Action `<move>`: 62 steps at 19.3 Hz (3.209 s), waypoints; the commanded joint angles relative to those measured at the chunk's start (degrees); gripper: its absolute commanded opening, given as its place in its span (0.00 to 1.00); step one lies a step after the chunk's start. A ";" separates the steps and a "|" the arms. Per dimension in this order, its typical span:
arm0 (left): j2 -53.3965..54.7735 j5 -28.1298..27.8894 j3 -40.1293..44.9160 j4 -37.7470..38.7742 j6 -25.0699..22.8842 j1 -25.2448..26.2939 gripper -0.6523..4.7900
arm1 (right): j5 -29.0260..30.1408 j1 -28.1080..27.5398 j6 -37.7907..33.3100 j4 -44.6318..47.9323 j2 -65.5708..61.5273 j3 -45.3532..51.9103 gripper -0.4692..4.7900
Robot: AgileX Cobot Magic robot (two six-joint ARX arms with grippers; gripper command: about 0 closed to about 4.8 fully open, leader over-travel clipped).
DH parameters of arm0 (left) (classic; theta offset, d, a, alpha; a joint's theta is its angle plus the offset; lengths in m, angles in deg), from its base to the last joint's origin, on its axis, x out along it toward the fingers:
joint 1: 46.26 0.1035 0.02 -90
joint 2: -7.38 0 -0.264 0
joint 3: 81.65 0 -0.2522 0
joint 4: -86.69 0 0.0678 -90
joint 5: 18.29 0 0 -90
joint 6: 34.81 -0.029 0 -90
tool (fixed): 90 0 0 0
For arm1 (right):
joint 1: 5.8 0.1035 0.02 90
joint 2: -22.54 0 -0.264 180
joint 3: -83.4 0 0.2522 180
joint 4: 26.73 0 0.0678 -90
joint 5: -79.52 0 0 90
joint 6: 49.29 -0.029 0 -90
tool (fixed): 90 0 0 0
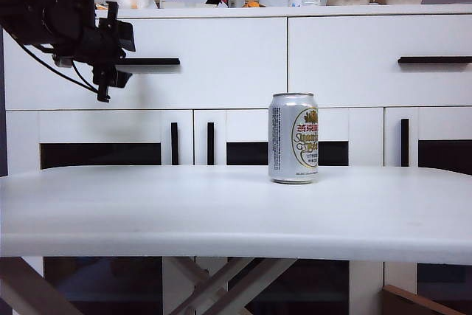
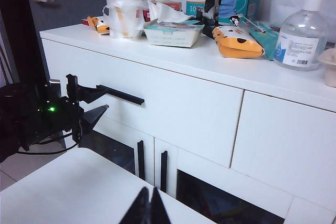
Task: Pick up a can of beer from the white table, open the left drawer, place the beer inside the drawer, and finally close the drawer.
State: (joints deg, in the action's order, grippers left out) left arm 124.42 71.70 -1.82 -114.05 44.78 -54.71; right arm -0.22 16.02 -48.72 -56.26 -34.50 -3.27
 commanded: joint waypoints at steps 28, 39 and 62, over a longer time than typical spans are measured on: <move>7.72 -0.09 -13.03 3.54 0.79 -1.20 0.11 | -0.11 0.02 1.20 2.64 -1.07 -0.31 0.08; 7.65 2.21 -13.00 2.19 -0.26 -2.64 0.11 | -0.09 0.04 1.20 2.69 -1.05 -0.31 0.08; -0.35 3.26 3.58 -13.27 -3.34 -4.15 0.11 | 0.13 0.02 1.42 2.71 -1.05 -0.31 0.08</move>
State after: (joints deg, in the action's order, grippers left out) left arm 126.12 71.74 1.15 -125.72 44.69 -57.58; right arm -0.24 16.02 -47.60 -54.53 -35.68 -3.27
